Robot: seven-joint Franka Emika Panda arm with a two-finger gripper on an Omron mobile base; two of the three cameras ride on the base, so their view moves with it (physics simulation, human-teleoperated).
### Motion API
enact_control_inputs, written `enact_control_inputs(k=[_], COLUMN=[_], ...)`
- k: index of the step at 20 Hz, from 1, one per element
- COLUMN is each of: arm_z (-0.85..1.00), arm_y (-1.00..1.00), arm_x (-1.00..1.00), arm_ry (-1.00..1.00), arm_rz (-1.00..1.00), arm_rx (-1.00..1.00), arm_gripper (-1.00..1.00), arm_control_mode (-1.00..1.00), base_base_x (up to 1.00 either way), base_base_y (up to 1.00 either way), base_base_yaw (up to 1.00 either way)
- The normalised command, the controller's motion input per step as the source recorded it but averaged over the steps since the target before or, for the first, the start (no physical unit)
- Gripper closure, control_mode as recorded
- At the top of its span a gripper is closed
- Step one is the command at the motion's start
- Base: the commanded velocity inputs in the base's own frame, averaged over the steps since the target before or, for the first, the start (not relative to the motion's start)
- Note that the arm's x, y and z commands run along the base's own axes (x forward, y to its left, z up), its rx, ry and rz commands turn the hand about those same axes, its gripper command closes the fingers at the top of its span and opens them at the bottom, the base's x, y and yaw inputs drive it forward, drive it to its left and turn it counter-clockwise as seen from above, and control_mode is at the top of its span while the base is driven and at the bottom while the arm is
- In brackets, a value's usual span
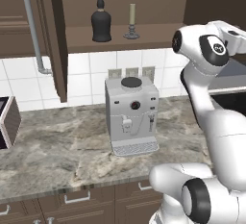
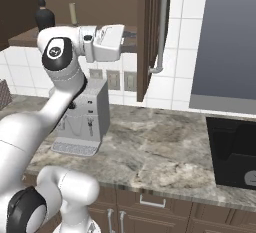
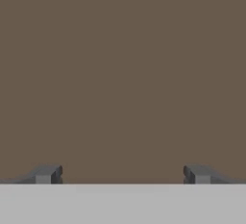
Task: Get the candle and the liquor from the cabinet and move them to the dining counter.
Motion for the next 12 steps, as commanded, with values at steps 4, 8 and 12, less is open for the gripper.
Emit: enact_control_inputs(k=[4, 8, 12], arm_z=[0.0, 0.0, 0.02], arm_y=[0.84, 0.92, 0.43], arm_x=[0.0, 0.0, 0.01], arm_ry=[0.04, 0.08, 0.07], arm_rz=[0.27, 0.35, 0.34], arm_rx=[0.0, 0.0, 0.01], arm_gripper=[-1.0, -1.0, -1.0], arm_control_mode=[-1.0, -1.0, -1.0], base_base_x=[0.0, 0.0, 0.0], base_base_y=[0.0, 0.0, 0.0], base_base_yaw=[0.0, 0.0, 0.0])
